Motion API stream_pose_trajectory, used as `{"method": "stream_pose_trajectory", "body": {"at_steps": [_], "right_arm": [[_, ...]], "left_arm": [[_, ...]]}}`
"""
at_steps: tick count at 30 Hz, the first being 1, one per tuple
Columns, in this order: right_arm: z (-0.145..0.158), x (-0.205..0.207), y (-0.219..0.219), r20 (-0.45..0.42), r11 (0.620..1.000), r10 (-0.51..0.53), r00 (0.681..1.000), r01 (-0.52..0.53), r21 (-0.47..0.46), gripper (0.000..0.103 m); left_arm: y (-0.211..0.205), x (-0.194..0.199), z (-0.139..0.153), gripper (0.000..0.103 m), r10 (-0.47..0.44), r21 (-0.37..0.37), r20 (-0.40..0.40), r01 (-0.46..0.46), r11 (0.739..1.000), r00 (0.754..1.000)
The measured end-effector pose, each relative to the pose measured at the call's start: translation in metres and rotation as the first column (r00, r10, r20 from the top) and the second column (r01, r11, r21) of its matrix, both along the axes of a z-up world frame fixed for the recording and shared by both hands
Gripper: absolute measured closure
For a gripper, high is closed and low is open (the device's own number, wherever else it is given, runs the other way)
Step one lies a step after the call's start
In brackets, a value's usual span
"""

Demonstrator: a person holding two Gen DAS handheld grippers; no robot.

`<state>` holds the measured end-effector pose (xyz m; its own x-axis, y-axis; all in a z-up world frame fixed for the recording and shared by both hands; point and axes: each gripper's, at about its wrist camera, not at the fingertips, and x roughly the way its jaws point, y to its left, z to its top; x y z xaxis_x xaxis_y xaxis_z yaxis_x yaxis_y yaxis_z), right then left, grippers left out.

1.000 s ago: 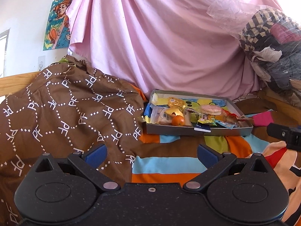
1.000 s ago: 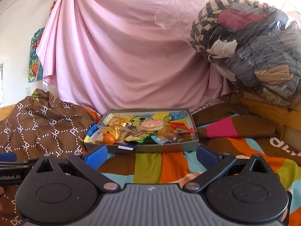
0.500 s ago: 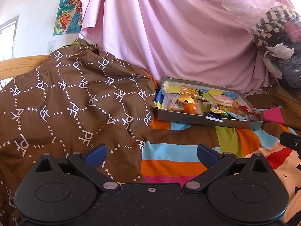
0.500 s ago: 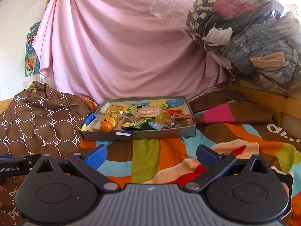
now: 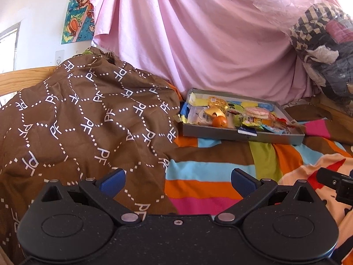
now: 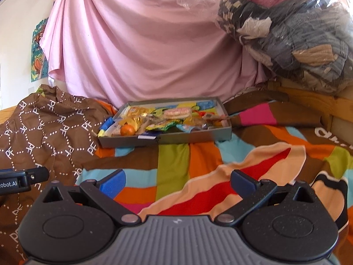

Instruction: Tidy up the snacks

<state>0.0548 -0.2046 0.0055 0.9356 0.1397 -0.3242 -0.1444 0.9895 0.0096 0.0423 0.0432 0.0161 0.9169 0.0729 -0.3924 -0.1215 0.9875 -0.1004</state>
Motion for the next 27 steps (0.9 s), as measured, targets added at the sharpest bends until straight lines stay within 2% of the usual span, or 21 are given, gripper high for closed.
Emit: {"method": "stream_pose_trajectory", "body": {"at_steps": [11, 27], "right_arm": [[-0.0015, -0.0031, -0.0007, -0.008, 1.0, -0.001, 1.0, 0.001, 0.006, 0.0], [-0.0044, -0.0031, -0.0016, -0.032, 1.0, 0.0, 0.999, 0.001, 0.009, 0.0]], "left_arm": [[-0.0096, -0.006, -0.0033, 0.001, -0.032, 0.036, 0.002, 0.032, 0.999, 0.999], [-0.01, -0.0063, -0.0034, 0.001, -0.032, 0.037, 0.002, 0.032, 0.999, 0.999]]}}
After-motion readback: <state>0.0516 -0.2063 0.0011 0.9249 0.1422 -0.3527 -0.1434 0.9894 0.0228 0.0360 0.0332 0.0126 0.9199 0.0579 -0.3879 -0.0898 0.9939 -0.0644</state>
